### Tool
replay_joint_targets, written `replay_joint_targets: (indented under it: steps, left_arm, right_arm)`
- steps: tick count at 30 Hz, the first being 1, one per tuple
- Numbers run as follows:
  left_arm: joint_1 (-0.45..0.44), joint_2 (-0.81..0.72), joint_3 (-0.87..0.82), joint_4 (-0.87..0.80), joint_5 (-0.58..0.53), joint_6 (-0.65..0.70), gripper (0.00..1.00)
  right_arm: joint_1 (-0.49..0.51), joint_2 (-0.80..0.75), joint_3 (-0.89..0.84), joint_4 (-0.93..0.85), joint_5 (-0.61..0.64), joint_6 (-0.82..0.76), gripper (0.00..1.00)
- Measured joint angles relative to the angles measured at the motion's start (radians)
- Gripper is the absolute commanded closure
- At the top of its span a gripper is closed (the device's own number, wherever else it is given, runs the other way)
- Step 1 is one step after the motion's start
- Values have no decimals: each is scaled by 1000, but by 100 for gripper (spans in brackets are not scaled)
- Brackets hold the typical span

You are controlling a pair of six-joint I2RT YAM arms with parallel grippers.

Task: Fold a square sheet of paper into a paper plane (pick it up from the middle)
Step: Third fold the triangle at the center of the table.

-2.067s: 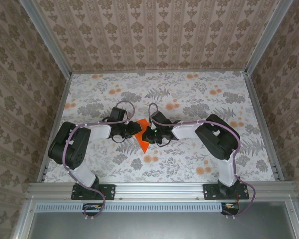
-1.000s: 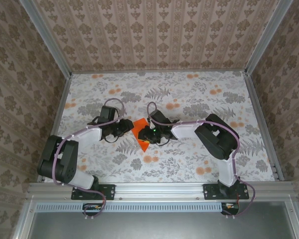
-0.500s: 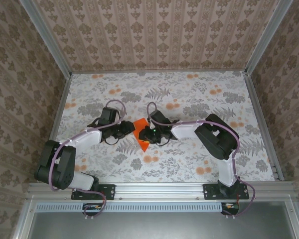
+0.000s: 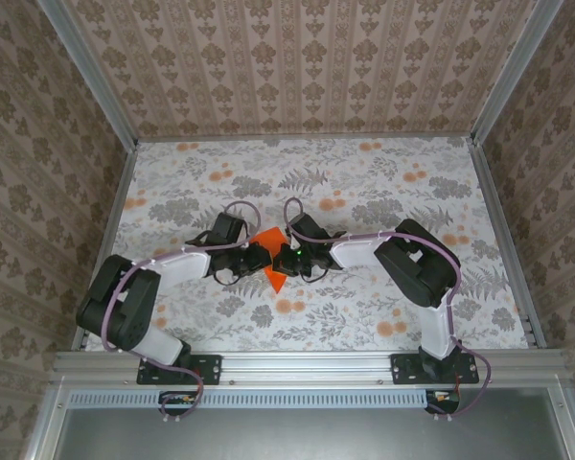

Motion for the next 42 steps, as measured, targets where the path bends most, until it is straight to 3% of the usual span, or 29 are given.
replay_joint_targets:
  steps: [11, 25, 42]
  left_arm:
    - [-3, 26, 11, 5, -11, -4, 100]
    - [-13, 50, 11, -34, -69, -4, 100]
    - [-13, 43, 10, -34, -76, -3, 100]
  right_arm:
    - [0, 0, -7, 12, -2, 3, 100]
    - [-6, -37, -43, 33, -13, 0, 96]
    - [-77, -101, -48, -31, -12, -112, 92]
